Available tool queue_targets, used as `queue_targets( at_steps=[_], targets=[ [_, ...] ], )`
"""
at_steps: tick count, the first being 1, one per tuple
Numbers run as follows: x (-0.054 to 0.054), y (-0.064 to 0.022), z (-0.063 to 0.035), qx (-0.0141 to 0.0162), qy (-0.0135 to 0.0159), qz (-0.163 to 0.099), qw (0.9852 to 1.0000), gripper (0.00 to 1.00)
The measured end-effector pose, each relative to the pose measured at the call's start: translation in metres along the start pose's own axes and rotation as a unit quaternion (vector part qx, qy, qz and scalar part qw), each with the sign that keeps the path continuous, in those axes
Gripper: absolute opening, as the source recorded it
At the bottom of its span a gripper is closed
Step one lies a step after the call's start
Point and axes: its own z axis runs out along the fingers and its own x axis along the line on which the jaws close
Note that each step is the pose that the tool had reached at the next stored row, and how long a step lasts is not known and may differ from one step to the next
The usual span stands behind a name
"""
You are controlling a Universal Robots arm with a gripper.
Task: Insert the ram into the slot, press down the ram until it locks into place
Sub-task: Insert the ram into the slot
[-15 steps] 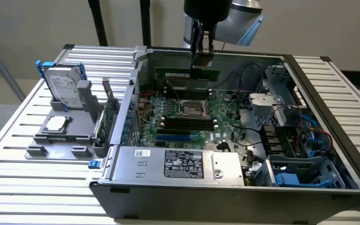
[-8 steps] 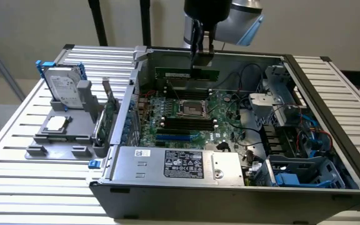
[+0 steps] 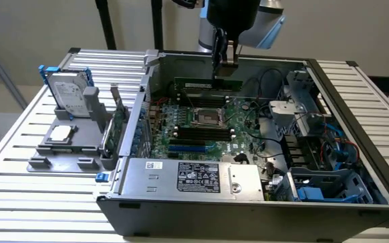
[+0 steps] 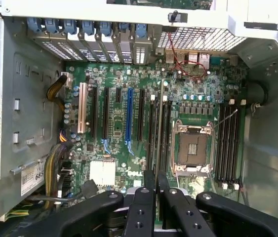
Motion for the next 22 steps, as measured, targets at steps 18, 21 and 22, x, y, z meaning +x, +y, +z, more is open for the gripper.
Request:
queue_targets(
  at_steps=[18,21,22],
  targets=[
    [0.001,-0.0062,0.0326,0.0000,0.0000,-0.002,1.0000,0.13],
    [0.001,-0.0082,0.0379,0.0000,0.0000,-0.002,1.0000,0.13],
    [0.001,-0.0090,0.0397,0.0000,0.0001,-0.002,1.0000,0.13]
  ],
)
